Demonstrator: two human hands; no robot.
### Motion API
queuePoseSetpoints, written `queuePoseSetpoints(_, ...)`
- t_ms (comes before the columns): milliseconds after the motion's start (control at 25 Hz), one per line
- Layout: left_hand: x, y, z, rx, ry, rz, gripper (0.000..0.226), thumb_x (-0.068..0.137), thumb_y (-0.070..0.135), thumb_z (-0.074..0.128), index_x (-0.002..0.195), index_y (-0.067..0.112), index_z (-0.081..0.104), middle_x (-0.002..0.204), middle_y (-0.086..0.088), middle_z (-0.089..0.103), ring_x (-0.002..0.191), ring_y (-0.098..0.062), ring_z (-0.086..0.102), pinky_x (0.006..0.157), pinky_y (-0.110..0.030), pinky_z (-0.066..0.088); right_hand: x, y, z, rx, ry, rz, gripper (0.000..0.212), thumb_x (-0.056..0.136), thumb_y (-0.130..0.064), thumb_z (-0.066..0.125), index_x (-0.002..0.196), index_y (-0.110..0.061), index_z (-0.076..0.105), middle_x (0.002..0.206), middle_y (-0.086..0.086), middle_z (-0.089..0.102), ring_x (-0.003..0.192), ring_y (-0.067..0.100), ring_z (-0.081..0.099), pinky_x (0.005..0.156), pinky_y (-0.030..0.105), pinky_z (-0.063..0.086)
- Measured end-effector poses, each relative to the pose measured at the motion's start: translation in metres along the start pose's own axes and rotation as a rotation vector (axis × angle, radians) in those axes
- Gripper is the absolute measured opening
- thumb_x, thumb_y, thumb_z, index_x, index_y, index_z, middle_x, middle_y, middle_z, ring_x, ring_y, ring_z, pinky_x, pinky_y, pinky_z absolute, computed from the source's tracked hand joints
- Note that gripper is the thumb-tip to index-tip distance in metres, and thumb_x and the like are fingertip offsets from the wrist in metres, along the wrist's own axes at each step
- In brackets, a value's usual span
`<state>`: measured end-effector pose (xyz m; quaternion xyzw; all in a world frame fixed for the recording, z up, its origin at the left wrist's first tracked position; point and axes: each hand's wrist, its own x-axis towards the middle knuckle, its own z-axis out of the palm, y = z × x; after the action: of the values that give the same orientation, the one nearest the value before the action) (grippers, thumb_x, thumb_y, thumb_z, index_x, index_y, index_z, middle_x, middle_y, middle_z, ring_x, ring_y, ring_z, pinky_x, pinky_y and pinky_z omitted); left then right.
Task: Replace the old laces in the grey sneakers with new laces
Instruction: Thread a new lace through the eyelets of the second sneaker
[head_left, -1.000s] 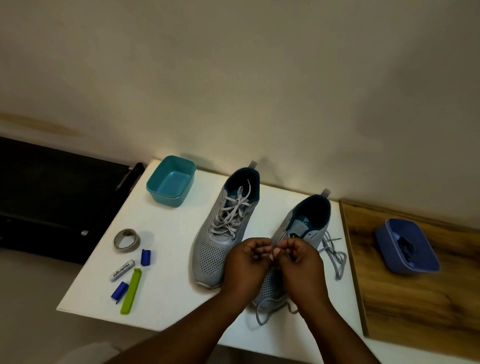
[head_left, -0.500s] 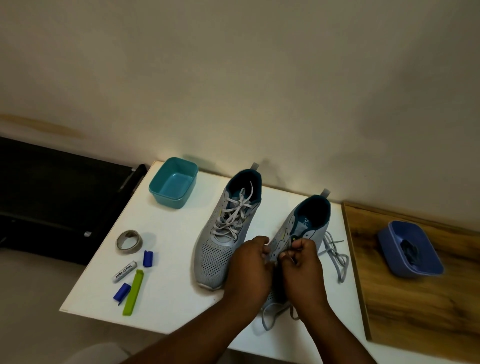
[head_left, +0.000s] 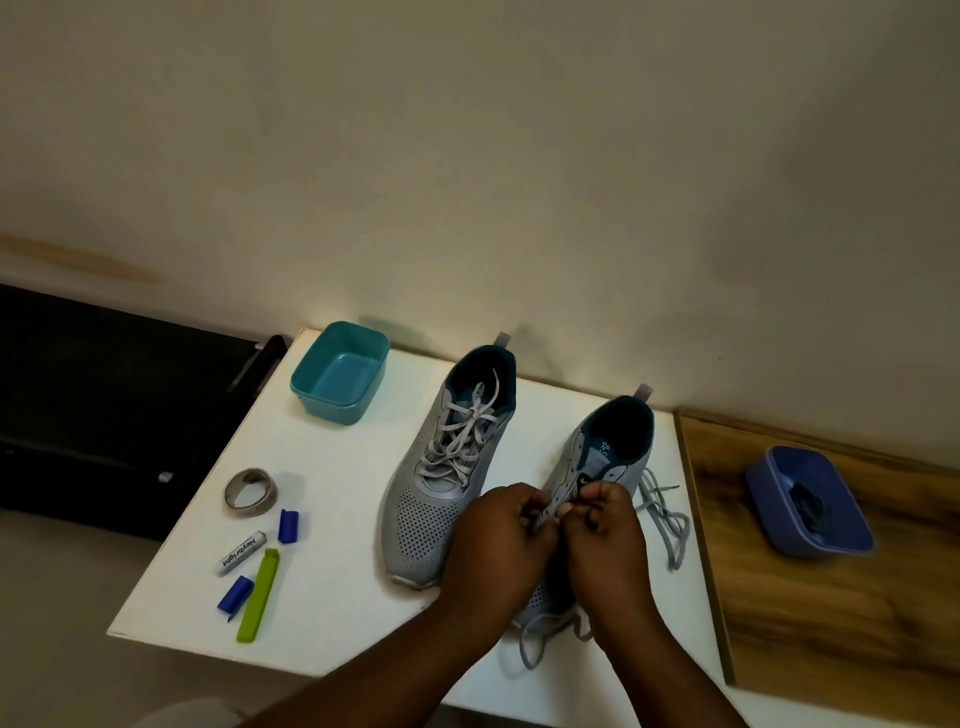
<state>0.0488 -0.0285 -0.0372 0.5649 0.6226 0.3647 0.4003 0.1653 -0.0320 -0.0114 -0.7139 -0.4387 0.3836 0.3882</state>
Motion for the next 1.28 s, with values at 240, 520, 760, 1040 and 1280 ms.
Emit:
queuePoseSetpoints(240,0.008,0.006,0.000,0.295,-0.075,0.099,0.034,0.083,0.055,0.059,0.103,0.027,0.064,0.092,0.008,0.066,0.084,-0.009,0.062,0.075,-0.032,0.054,0.006,0.002,-0.022,-0.265,-0.029,-0.168,0.027,0.097,-0.011,0.065,0.112,-0.033,0.060,0.101,-0.019,0.067,0.093,0.001,0.064,0.085,0.027,0.056)
queuePoseSetpoints(520,0.011,0.009,0.005,0.128,-0.101,-0.071,0.015,0.081,0.036,0.065,0.075,0.023,0.060,0.068,0.003,0.060,0.065,-0.007,0.057,0.060,-0.026,0.045,0.010,0.006,-0.028,-0.709,-0.121,-0.385,0.019,0.095,-0.010,0.063,0.101,-0.022,0.077,0.098,-0.001,0.072,0.091,0.016,0.065,0.080,0.029,0.051)
queuePoseSetpoints(760,0.011,-0.007,0.013,-0.387,-0.148,-0.300,0.003,0.089,0.018,0.073,0.088,0.021,0.074,0.078,-0.002,0.075,0.071,-0.013,0.068,0.075,-0.033,0.058,0.015,0.006,-0.021,-0.721,-0.084,-0.347,0.010,0.099,-0.020,0.058,0.093,-0.017,0.066,0.090,0.001,0.062,0.080,0.014,0.058,0.069,0.025,0.041)
queuePoseSetpoints(1040,0.009,-0.026,0.026,-0.481,-0.094,-0.269,0.014,0.091,0.011,0.074,0.104,0.007,0.076,0.092,-0.009,0.077,0.085,-0.016,0.072,0.083,-0.033,0.060,0.017,-0.003,-0.024,-0.807,-0.176,-0.415,0.012,0.097,-0.022,0.059,0.088,-0.017,0.063,0.087,0.000,0.055,0.076,0.016,0.054,0.065,0.028,0.039)
queuePoseSetpoints(1280,0.004,-0.019,0.022,-0.372,-0.069,-0.167,0.013,0.091,0.006,0.073,0.100,0.013,0.078,0.089,0.003,0.077,0.082,-0.001,0.070,0.079,-0.022,0.057,0.022,-0.008,-0.022,-0.948,-0.271,-0.378,0.011,0.097,-0.019,0.059,0.102,-0.016,0.069,0.104,0.003,0.060,0.092,0.018,0.058,0.074,0.026,0.041)
